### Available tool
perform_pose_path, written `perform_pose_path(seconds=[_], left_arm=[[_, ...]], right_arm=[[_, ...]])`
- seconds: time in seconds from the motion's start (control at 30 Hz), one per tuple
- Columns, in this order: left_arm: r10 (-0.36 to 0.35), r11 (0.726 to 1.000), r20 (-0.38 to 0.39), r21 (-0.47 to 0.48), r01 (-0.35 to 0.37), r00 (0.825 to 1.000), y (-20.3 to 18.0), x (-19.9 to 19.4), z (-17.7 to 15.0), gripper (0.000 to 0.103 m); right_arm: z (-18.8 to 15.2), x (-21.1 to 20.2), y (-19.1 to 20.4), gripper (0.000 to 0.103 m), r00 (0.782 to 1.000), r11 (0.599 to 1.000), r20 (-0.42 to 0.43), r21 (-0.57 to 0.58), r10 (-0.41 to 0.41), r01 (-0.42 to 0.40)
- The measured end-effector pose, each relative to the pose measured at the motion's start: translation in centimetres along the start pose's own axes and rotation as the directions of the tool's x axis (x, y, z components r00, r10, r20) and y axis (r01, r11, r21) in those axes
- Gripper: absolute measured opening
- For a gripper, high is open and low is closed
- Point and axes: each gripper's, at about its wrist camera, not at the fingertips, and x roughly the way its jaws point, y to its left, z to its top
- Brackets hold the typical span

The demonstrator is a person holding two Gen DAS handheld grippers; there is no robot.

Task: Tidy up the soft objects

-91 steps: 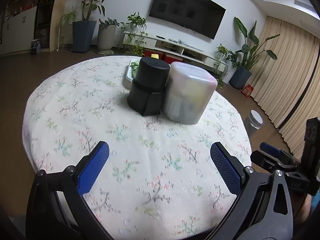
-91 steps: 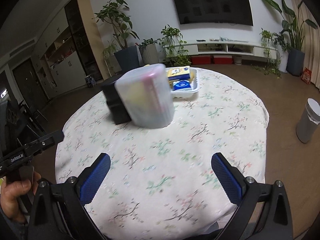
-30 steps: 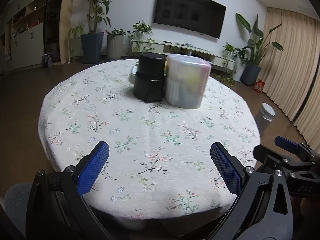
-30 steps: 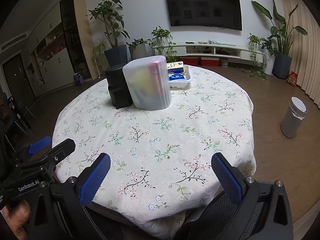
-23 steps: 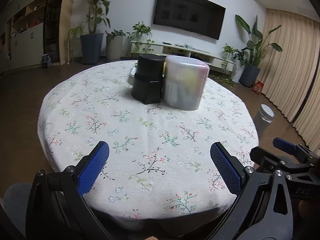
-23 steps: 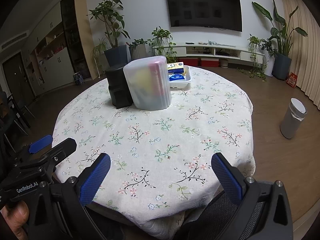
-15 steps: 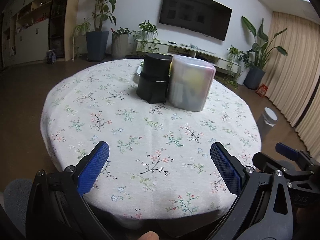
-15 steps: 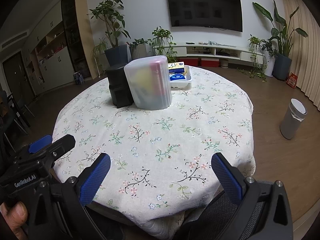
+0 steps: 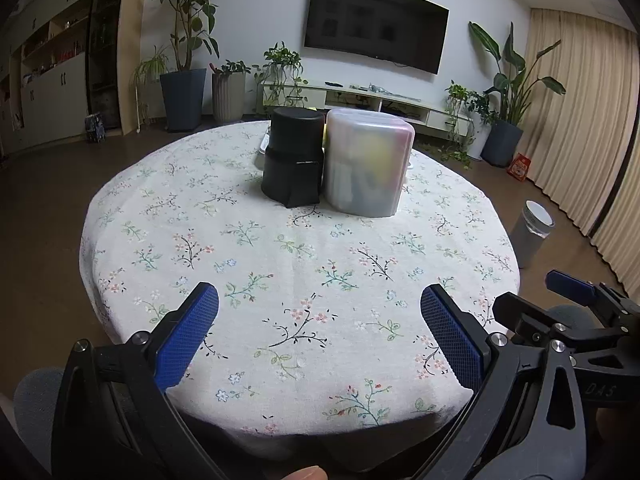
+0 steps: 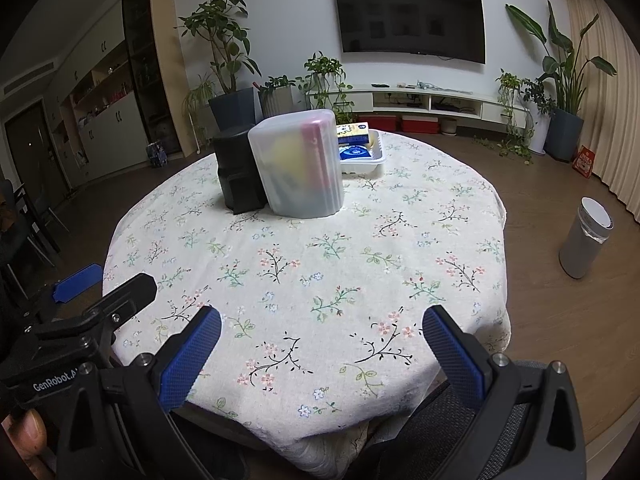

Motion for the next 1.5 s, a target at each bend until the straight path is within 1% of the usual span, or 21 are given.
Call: perform_pose_path(seconds=[0.13, 0.3, 0.5, 0.77, 1.03, 1.13, 1.4, 1.5], left_arm=[[-0.022, 1.000, -0.018, -0.020, 0.022, 1.000, 0.30, 0.31, -0.08, 0.103], [0.001, 1.000, -0.017, -0.011, -0.001, 1.000, 0.12, 0.28, -0.04, 0.103], [0.002, 1.000, -0.016, -0.005, -0.003, 1.000, 0.11, 0.30, -0.11, 0.103], [-0.011, 1.000, -0.022, -0.021, 0.010, 1.000, 0.28, 0.29, -0.03, 0.103], [-0.008, 1.000, -0.010, -0.013, 0.008, 1.000, 0.43, 0.18, 0.00, 0.103], [-0.004, 1.000, -0.017, -0.013, 0.004, 1.000, 0.45, 0.30, 0.04, 0.103], [-0.028, 0.999, -0.028, -0.032, 0.027, 0.999, 0.66, 0.37, -0.05, 0.103], [-0.014, 0.999, -0.035, -0.031, 0.013, 0.999, 0.58, 0.48, -0.05, 0.103]], right_arm=[[-0.05, 0.04, 0.03, 0.103, 1.000, 1.000, -0.002, 0.001, -0.001, 0.001], [-0.04, -0.03, -0.05, 0.103, 1.000, 1.000, -0.006, -0.003, -0.006, 0.006], [-0.04, -0.02, -0.04, 0.103, 1.000, 1.000, -0.006, -0.002, -0.006, 0.006], [-0.02, -0.02, -0.04, 0.103, 1.000, 1.000, -0.007, -0.004, -0.006, 0.006], [-0.01, 0.07, -0.05, 0.103, 1.000, 1.000, -0.006, -0.003, -0.005, 0.005], [-0.02, 0.07, -0.06, 0.103, 1.000, 1.000, -0.008, -0.004, -0.007, 0.007], [-0.04, 0.14, -0.08, 0.103, 1.000, 1.000, -0.007, -0.004, -0.006, 0.006], [-0.03, 0.12, -0.07, 0.103, 1.000, 1.000, -0.008, -0.006, -0.006, 0.006]])
